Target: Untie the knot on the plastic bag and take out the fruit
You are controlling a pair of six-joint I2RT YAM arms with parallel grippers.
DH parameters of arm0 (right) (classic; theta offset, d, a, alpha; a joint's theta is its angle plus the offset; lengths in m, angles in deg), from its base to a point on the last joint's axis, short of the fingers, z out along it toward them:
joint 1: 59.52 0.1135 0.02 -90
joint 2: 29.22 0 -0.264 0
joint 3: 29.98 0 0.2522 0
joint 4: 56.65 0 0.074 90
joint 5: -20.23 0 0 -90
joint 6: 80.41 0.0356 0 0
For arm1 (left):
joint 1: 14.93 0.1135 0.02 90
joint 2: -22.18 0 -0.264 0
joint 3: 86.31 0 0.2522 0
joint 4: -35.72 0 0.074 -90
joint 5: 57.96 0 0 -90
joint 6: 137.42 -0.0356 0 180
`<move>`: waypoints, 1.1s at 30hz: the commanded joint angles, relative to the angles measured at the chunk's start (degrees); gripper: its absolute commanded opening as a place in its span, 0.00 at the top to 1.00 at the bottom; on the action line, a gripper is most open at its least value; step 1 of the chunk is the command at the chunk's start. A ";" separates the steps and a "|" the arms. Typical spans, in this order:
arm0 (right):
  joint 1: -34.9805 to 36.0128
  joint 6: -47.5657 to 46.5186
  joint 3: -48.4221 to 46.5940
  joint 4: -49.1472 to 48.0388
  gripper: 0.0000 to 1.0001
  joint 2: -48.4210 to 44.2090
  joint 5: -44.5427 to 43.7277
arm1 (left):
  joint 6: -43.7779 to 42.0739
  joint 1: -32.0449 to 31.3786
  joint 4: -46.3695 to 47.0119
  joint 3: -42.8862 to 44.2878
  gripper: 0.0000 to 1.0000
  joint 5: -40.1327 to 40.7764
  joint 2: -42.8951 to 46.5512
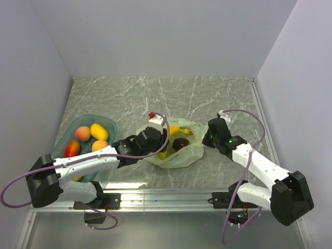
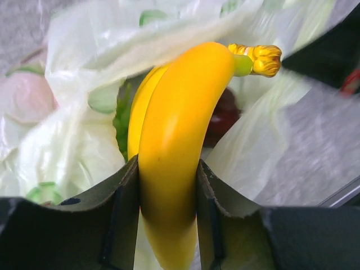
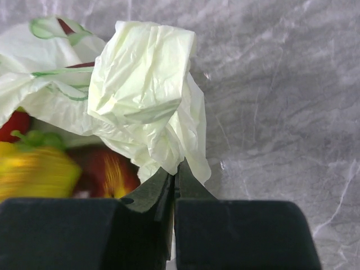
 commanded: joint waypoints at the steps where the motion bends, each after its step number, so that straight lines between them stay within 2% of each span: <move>1: 0.60 -0.86 1.64 -1.65 1.00 0.39 0.89 | 3.07 0.95 10.15 -0.33 0.99 2.10 3.18; 8: 2.81 0.46 3.84 -2.53 1.00 -1.28 2.48 | 7.73 4.99 23.17 -0.68 0.99 -2.29 5.21; 12: 2.81 0.11 3.58 -1.39 1.00 -3.47 2.04 | 10.71 10.42 21.09 1.34 0.99 -1.16 7.22; 14: 2.89 -0.24 3.23 -0.42 1.00 -4.26 1.60 | 11.34 12.54 17.58 2.39 0.99 1.47 8.63; 17: 2.81 -0.68 3.05 0.28 1.00 -5.67 1.25 | 12.13 17.37 8.80 3.62 0.99 7.45 12.14; 18: 2.81 -0.77 3.05 0.28 1.00 -6.11 1.25 | 12.56 20.17 2.42 3.98 0.99 8.59 13.80; 21: 2.81 -0.95 3.14 0.46 1.00 -6.38 1.42 | 11.26 25.27 -4.04 4.07 0.99 12.37 17.76; 28: 2.89 -2.27 2.96 0.55 1.00 -6.73 1.51 | 9.93 31.62 -22.83 3.28 0.99 21.34 24.54; 33: 2.81 -2.88 2.52 0.02 1.00 -5.59 2.48 | 12.22 36.62 -30.42 0.82 0.99 25.91 27.26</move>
